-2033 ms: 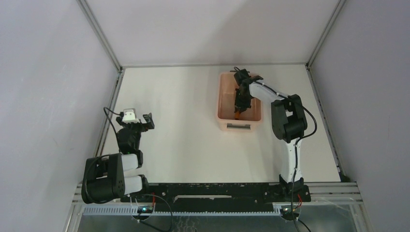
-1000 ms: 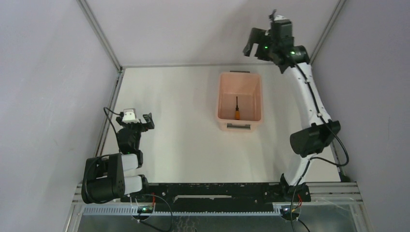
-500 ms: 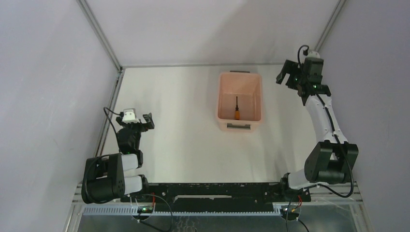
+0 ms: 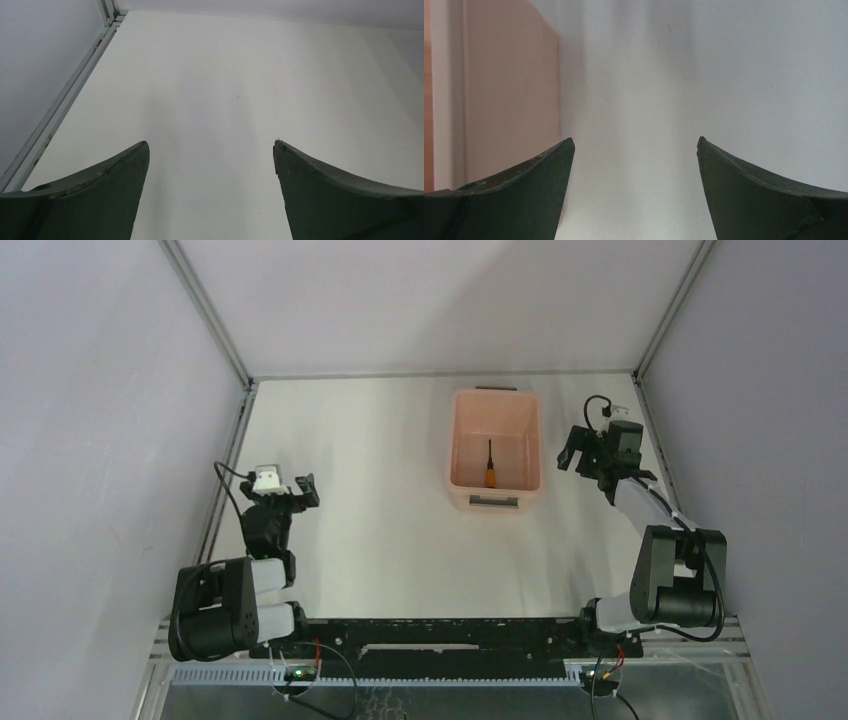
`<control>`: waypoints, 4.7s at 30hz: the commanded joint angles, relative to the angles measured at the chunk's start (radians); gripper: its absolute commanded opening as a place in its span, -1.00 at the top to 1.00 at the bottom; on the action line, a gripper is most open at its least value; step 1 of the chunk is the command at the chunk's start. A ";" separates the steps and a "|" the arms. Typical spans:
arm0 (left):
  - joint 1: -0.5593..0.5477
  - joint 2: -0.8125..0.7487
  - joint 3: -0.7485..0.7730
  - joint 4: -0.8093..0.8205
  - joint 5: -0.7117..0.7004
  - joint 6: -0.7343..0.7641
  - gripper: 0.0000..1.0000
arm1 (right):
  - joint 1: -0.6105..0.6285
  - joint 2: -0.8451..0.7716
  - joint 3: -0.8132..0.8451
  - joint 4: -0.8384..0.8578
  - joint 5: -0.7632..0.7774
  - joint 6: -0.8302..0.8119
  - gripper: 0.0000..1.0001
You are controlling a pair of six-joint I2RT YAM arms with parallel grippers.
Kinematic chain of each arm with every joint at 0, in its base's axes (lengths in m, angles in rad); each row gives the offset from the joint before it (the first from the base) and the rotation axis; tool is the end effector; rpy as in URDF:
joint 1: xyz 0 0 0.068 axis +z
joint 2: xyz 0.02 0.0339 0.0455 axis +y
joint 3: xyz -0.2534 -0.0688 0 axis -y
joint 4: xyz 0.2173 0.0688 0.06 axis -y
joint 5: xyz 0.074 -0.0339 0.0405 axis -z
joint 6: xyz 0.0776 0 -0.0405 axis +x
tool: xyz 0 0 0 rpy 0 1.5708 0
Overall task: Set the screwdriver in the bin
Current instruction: Reset both arms
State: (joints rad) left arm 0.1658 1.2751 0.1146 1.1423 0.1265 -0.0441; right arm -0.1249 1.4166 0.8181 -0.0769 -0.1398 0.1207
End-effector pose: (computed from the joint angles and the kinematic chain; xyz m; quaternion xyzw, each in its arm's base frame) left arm 0.2372 0.0298 0.1778 -0.0306 0.7128 -0.0025 0.7007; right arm 0.3111 -0.0282 0.1967 0.0801 0.8962 0.0621 0.4320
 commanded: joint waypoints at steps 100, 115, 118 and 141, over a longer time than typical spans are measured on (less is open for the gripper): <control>-0.005 -0.012 0.029 0.025 -0.002 0.011 -0.97 | -0.048 -0.212 0.059 -0.052 0.046 0.125 -0.99; -0.006 -0.011 0.029 0.025 -0.002 0.011 -0.97 | 0.122 -0.349 -0.231 0.348 0.244 0.013 -0.99; -0.005 -0.011 0.029 0.025 -0.002 0.011 -0.97 | 0.122 -0.342 -0.219 0.336 0.244 0.057 -0.99; -0.005 -0.012 0.029 0.025 -0.003 0.012 -0.97 | 0.122 -0.265 -0.082 0.155 0.279 0.211 -0.99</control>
State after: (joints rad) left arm 0.1658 1.2751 0.1146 1.1423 0.1265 -0.0441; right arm -0.0040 1.1431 0.6518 0.0990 0.0662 0.2710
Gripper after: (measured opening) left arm 0.983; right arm 0.993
